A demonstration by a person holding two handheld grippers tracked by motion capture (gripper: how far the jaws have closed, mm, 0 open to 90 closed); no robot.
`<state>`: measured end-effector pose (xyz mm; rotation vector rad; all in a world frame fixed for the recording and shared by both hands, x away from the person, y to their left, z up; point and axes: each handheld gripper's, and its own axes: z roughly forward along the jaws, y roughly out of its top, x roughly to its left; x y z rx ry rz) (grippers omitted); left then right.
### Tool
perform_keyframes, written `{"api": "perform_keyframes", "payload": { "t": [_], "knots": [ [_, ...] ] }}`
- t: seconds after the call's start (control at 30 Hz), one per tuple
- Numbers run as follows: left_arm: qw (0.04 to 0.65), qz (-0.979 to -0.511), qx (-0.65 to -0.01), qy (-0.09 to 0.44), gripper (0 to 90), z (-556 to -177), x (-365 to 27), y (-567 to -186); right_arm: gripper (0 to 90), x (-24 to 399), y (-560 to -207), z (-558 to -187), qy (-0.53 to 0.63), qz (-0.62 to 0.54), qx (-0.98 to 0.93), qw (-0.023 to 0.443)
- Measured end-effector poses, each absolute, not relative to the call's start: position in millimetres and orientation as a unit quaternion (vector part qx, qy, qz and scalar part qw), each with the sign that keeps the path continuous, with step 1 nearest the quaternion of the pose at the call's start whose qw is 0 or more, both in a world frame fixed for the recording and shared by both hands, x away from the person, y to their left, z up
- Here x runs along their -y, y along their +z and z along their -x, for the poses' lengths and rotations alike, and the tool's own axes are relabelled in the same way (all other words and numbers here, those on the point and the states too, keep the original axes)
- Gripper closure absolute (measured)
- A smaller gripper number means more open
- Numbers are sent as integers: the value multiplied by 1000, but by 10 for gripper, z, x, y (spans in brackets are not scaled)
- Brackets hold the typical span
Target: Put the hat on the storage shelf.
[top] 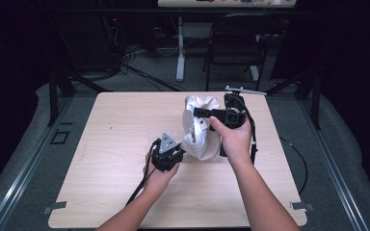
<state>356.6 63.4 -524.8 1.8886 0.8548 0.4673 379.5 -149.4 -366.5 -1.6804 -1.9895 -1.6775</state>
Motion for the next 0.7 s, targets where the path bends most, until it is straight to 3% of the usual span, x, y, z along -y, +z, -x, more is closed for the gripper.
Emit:
{"api": "perform_keyframes", "payload": {
  "t": [0.7],
  "knots": [
    [505,-756,-388,150,823,-3609,-746,-5387,823,1483,-3809,-3828,-532,551,643,28]
  ]
}}
